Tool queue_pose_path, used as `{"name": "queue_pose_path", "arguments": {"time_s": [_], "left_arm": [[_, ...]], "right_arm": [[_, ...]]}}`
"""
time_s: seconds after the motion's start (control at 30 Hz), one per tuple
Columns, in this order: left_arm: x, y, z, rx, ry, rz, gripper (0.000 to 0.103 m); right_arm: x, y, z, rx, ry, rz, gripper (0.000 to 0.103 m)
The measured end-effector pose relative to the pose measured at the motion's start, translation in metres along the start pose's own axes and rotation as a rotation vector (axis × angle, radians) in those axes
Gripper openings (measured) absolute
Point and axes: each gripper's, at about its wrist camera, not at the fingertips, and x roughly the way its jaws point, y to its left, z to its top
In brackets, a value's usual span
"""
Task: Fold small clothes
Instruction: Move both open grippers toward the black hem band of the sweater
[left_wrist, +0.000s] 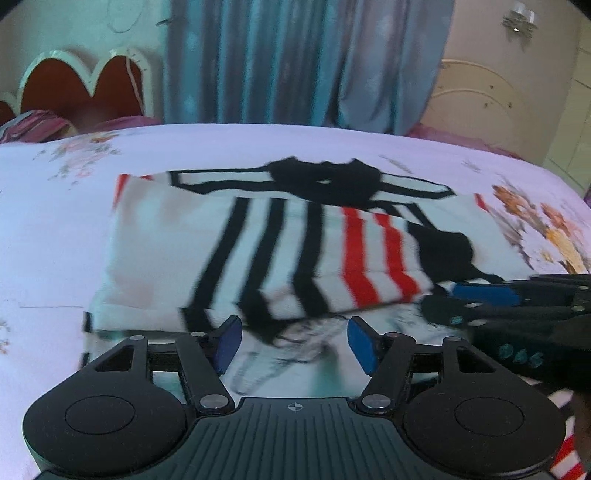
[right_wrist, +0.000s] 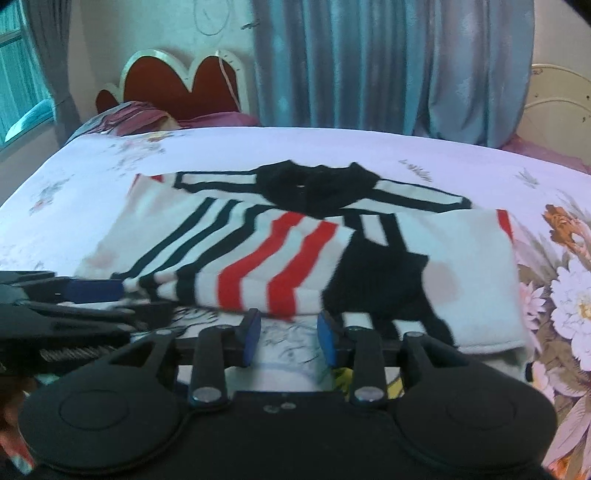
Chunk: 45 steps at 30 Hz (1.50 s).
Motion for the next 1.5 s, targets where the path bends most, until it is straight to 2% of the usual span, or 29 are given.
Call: {"name": "queue_pose_path", "arguments": {"time_s": [0.03, 0.2, 0.3, 0.47, 0.6, 0.7, 0.8, 0.87, 0.9, 1.0, 1.07, 1.13, 1.27, 1.37, 1.5], "left_arm": [[0.001, -0.003, -0.002, 0.005, 0.004, 0.014, 0.063], [0.011, -0.002, -0.019, 0.029, 0.060, 0.043, 0.063], [0.004, 0.004, -0.034, 0.068, 0.036, 0.063, 0.063], [-0.014, 0.022, -0.047, 0.057, 0.042, 0.101, 0.064], [-0.023, 0.022, -0.048, 0.010, 0.061, 0.126, 0.064], [-0.035, 0.008, -0.046, -0.012, 0.046, 0.072, 0.064], [-0.044, -0.015, -0.050, 0.027, 0.026, 0.010, 0.064], [-0.044, -0.025, -0.057, 0.062, 0.044, 0.001, 0.064], [-0.044, -0.027, -0.062, 0.074, 0.060, 0.020, 0.064], [-0.047, -0.014, -0.082, 0.089, 0.076, 0.035, 0.064], [-0.057, -0.007, -0.094, 0.132, 0.065, 0.050, 0.065], [-0.066, 0.001, -0.100, 0.127, 0.070, 0.063, 0.067], [-0.080, 0.007, -0.102, 0.084, 0.104, 0.073, 0.067], [-0.085, 0.000, -0.107, 0.111, 0.096, 0.042, 0.067], [-0.091, 0.005, -0.120, 0.132, 0.084, 0.030, 0.068]], "right_arm": [[0.000, 0.003, -0.002, -0.005, 0.005, 0.004, 0.029], [0.003, -0.002, -0.016, -0.019, 0.060, -0.027, 0.030], [-0.002, -0.014, -0.032, -0.050, 0.076, -0.082, 0.030], [-0.025, -0.054, -0.056, -0.016, 0.072, -0.147, 0.032], [-0.037, -0.064, -0.060, 0.029, 0.066, -0.143, 0.034], [-0.044, -0.052, -0.058, 0.059, 0.048, -0.071, 0.034], [-0.049, -0.024, -0.056, 0.015, 0.036, 0.000, 0.033], [-0.048, -0.003, -0.056, -0.025, 0.037, 0.051, 0.031], [-0.046, 0.005, -0.057, -0.042, 0.044, 0.069, 0.027], [-0.038, 0.020, -0.067, -0.097, 0.088, 0.073, 0.029], [-0.042, 0.025, -0.078, -0.170, 0.082, 0.046, 0.029], [-0.047, 0.023, -0.086, -0.219, 0.072, 0.015, 0.029], [-0.061, 0.009, -0.089, -0.127, 0.086, -0.011, 0.032], [-0.074, 0.014, -0.091, -0.036, 0.075, 0.062, 0.033], [-0.074, 0.034, -0.110, -0.101, 0.091, -0.006, 0.032]]}}
